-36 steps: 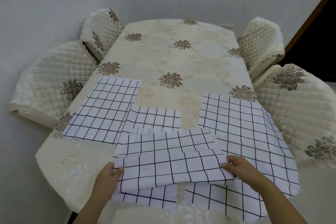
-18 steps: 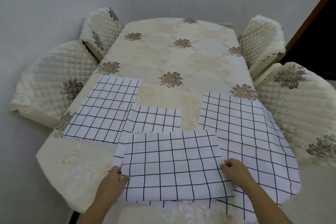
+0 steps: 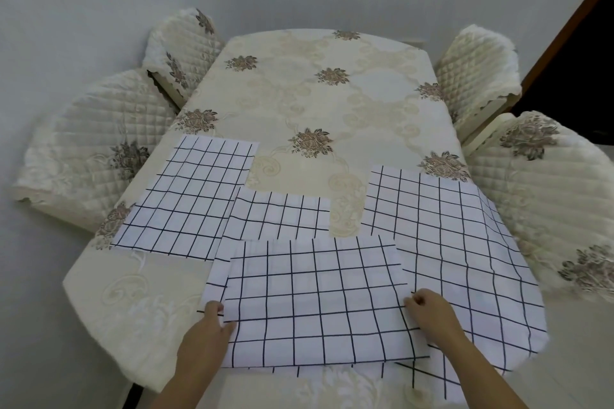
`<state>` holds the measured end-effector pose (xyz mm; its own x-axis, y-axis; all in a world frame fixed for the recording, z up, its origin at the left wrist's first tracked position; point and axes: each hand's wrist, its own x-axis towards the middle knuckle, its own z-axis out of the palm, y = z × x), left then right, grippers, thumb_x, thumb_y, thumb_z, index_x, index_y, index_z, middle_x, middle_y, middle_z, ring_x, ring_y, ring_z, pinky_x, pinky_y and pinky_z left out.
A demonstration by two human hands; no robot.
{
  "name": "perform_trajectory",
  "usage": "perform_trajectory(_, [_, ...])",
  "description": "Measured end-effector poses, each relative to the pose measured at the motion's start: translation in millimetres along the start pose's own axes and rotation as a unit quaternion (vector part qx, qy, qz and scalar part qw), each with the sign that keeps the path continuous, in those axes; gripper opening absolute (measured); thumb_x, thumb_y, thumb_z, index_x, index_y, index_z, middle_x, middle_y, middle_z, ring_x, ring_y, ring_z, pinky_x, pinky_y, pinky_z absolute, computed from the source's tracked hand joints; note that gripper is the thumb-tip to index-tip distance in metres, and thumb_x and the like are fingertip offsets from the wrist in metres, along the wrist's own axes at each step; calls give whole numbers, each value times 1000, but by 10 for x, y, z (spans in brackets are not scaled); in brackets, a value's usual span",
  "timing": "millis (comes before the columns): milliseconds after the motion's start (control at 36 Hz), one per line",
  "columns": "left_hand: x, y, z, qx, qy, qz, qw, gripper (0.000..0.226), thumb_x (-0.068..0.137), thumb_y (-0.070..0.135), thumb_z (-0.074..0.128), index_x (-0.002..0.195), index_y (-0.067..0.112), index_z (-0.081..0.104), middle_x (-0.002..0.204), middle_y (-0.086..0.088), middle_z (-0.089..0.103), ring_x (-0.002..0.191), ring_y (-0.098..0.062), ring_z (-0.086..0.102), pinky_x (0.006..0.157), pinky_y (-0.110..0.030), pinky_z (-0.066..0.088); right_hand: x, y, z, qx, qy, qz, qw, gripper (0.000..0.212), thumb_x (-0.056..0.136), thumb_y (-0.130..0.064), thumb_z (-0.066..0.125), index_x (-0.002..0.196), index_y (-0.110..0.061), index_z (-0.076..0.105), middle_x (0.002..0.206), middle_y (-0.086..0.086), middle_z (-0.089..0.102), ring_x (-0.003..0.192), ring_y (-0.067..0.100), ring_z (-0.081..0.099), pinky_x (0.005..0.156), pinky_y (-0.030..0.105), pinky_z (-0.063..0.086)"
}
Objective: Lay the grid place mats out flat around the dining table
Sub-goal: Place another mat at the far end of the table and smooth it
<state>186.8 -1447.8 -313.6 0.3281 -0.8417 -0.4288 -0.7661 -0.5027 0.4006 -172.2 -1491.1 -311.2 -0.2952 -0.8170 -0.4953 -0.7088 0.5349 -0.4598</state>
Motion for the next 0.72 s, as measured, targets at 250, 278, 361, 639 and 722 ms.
perform_trajectory(250, [0,34,25,-3,9,4,1000,23,94,26,49,114,17,42,69,-2,54,70,-22,57,63,-29,42,-3,4,6,9,-2,7,1000,25,92,-19,50,69,-12,43,63,1,43,57,13,38,50,23,31])
perform_trajectory(278, [-2,41,25,-3,10,5,1000,24,94,26,49,114,17,42,69,-1,55,70,-22,57,63,-29,42,-3,3,8,11,-2,8,1000,26,92,-19,50,68,-12,43,63,1,43,56,13,38,50,23,31])
perform_trajectory(361, [-15,61,19,6,13,9,1000,25,94,26,48,116,15,41,69,-1,53,68,-20,54,60,-29,40,2,-6,5,14,0,11,1000,28,92,-18,50,66,-13,41,61,0,41,55,13,37,49,23,30])
perform_trajectory(639, [-12,107,25,23,20,13,999,28,96,28,44,120,14,38,77,0,53,70,-19,52,64,-29,42,-17,-13,-6,24,1,12,1000,27,92,-18,50,67,-13,42,63,1,42,56,13,38,46,21,31])
perform_trajectory(722, [-52,157,0,74,46,9,996,29,96,32,45,116,11,41,65,2,51,64,-21,53,59,-29,43,-19,-13,-10,25,-1,14,1000,27,92,-18,49,67,-13,40,63,0,41,55,13,36,45,20,31])
